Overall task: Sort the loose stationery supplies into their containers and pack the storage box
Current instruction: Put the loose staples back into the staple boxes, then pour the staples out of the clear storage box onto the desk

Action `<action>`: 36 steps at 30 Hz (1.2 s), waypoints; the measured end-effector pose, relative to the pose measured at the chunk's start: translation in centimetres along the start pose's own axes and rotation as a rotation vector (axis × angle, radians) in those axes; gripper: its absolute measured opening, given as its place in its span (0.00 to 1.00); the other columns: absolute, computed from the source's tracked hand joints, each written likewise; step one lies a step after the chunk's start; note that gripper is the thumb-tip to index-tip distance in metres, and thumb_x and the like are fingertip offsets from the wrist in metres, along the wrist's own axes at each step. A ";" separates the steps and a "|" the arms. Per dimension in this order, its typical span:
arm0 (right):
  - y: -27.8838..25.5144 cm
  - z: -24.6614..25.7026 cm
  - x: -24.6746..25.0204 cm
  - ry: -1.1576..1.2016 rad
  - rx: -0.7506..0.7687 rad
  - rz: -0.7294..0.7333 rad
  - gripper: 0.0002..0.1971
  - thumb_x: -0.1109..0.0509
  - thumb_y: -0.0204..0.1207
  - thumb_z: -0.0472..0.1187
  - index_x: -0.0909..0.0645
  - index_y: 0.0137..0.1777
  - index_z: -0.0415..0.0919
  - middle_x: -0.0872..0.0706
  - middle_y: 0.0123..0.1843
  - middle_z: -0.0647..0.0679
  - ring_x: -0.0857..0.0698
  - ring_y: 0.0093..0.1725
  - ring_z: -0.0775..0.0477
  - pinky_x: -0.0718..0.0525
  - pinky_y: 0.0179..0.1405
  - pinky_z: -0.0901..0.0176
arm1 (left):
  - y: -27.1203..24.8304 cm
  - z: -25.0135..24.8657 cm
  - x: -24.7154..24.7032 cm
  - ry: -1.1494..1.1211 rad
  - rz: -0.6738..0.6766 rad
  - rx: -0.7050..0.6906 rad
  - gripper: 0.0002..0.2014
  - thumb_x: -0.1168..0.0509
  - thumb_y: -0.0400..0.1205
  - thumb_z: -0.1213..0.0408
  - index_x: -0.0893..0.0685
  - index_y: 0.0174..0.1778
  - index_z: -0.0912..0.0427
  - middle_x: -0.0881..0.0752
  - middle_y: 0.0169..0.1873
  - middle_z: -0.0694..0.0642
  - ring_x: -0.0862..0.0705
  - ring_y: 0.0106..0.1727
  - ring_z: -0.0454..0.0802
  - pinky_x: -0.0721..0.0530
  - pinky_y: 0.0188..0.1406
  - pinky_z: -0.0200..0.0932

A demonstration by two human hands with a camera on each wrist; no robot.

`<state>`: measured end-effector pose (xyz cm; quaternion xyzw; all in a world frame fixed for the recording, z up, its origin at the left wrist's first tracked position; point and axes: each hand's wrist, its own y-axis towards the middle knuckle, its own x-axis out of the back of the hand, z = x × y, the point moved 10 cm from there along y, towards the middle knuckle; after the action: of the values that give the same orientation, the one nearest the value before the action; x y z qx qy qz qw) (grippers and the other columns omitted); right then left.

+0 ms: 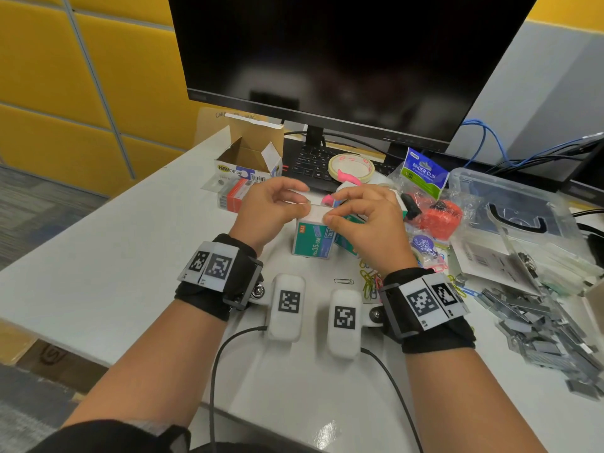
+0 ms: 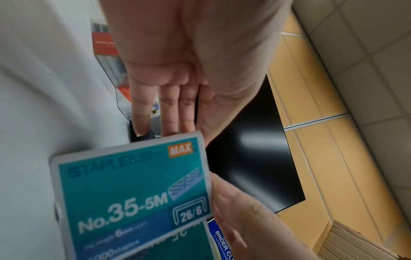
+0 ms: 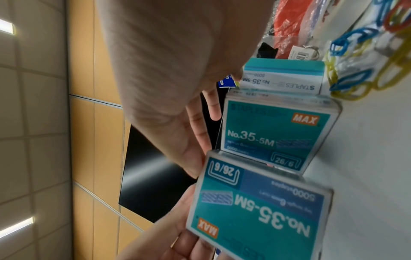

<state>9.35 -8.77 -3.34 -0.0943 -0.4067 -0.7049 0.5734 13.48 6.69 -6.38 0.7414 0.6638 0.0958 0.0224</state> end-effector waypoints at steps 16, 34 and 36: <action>-0.3 -0.6 -1.1 -0.186 -0.108 0.274 0.06 0.30 0.75 0.50 0.22 0.39 0.62 0.19 0.66 0.60 0.42 0.78 0.51 0.54 0.76 0.32 | -0.7 3.3 -1.8 0.409 0.422 0.171 0.25 0.25 0.71 0.74 0.23 0.62 0.61 0.16 0.56 0.54 0.17 0.55 0.47 0.20 0.48 0.28; 0.1 6.0 6.2 0.013 -0.002 0.159 0.11 0.34 0.79 0.36 0.27 0.39 0.53 0.18 0.49 0.51 0.15 0.51 0.42 0.15 0.53 0.44 | -1.3 -6.3 -2.7 0.079 0.304 0.012 0.15 0.28 0.72 0.78 0.18 0.52 0.63 0.12 0.44 0.55 0.12 0.44 0.47 0.12 0.36 0.38; 0.1 6.5 8.6 -0.021 0.019 0.145 0.13 0.37 0.81 0.35 0.29 0.38 0.53 0.19 0.48 0.48 0.17 0.51 0.36 0.16 0.51 0.41 | -1.3 -7.9 -4.7 0.011 0.346 0.008 0.17 0.29 0.73 0.78 0.18 0.57 0.64 0.11 0.47 0.59 0.10 0.45 0.50 0.12 0.39 0.39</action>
<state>4.51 -10.59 6.11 -0.1254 -0.4117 -0.6565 0.6196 10.39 1.40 0.67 0.8443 0.5266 0.0997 -0.0010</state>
